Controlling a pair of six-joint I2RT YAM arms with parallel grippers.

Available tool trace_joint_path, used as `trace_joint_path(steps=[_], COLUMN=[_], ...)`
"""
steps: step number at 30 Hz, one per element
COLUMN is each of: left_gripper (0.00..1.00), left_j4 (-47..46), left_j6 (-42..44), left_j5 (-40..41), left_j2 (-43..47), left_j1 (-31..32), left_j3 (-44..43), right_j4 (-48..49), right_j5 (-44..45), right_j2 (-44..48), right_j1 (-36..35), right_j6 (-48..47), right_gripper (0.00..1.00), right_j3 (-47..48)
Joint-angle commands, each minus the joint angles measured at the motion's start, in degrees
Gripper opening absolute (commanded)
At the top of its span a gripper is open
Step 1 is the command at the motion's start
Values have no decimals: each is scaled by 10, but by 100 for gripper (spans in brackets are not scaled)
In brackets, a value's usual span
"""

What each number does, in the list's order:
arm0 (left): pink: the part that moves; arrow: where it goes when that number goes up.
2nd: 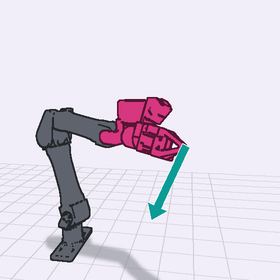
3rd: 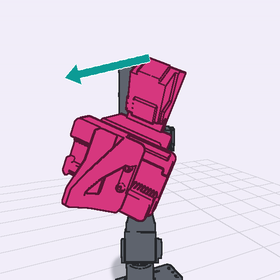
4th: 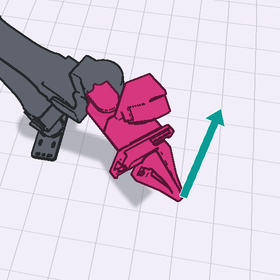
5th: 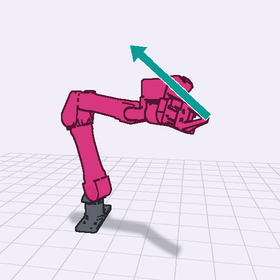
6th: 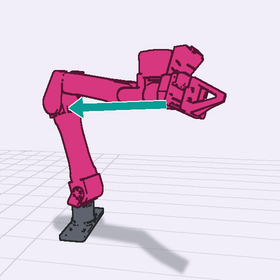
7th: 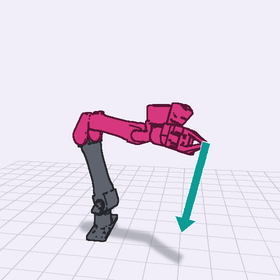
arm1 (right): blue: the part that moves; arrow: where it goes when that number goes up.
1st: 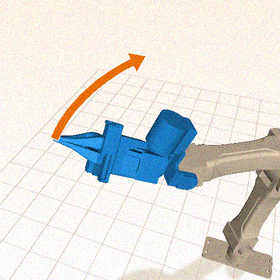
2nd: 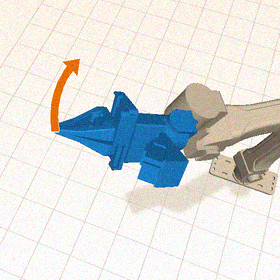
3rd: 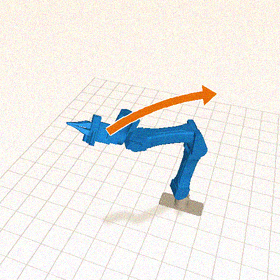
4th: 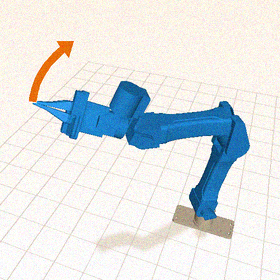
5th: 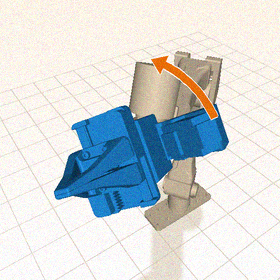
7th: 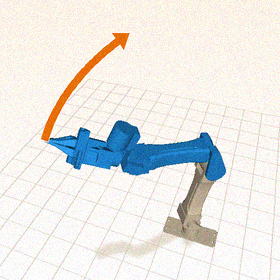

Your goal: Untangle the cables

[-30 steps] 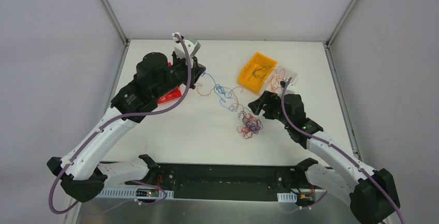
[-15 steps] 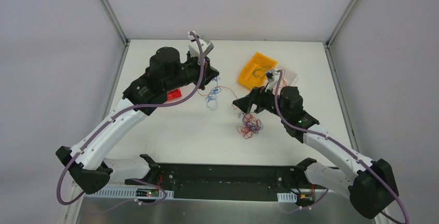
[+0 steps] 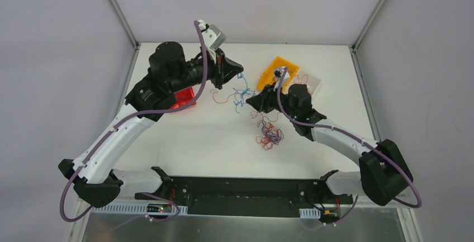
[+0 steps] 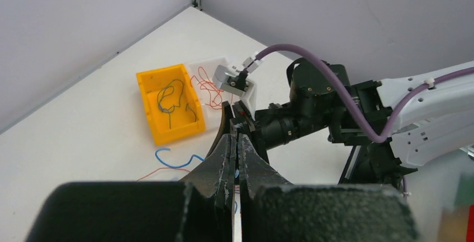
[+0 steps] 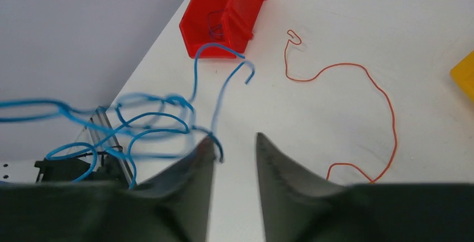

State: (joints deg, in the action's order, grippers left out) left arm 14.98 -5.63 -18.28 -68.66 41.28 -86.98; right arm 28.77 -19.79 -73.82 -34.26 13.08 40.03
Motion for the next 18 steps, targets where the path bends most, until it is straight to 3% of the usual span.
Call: trace_joint_path(steps=[1,2,4,12,14,18], left_gripper=[0,0,0,0,0,0], left_j4=[-36,-37,-40,-28,-15,-7], left_j6=[-19,-18,-18,22,42,76], left_j5=[-23,-22,-9,130,186,314], left_j2=[3,6,11,48,69,121], left_j1=[3,3,3,3,2,2], left_j3=[-24,-22,-16,2,13,59], right_j4=[101,106,101,-37,-89,-156], right_j5=[-16,-16,-3,168,220,239], right_j2=[-3,-2,0,29,57,117], right_j1=[-5,-6,-5,2,21,93], right_j6=[43,49,62,134,167,214], right_gripper=[22,10,0,0,0,0], right_j3=[0,-3,-5,-25,-46,-101])
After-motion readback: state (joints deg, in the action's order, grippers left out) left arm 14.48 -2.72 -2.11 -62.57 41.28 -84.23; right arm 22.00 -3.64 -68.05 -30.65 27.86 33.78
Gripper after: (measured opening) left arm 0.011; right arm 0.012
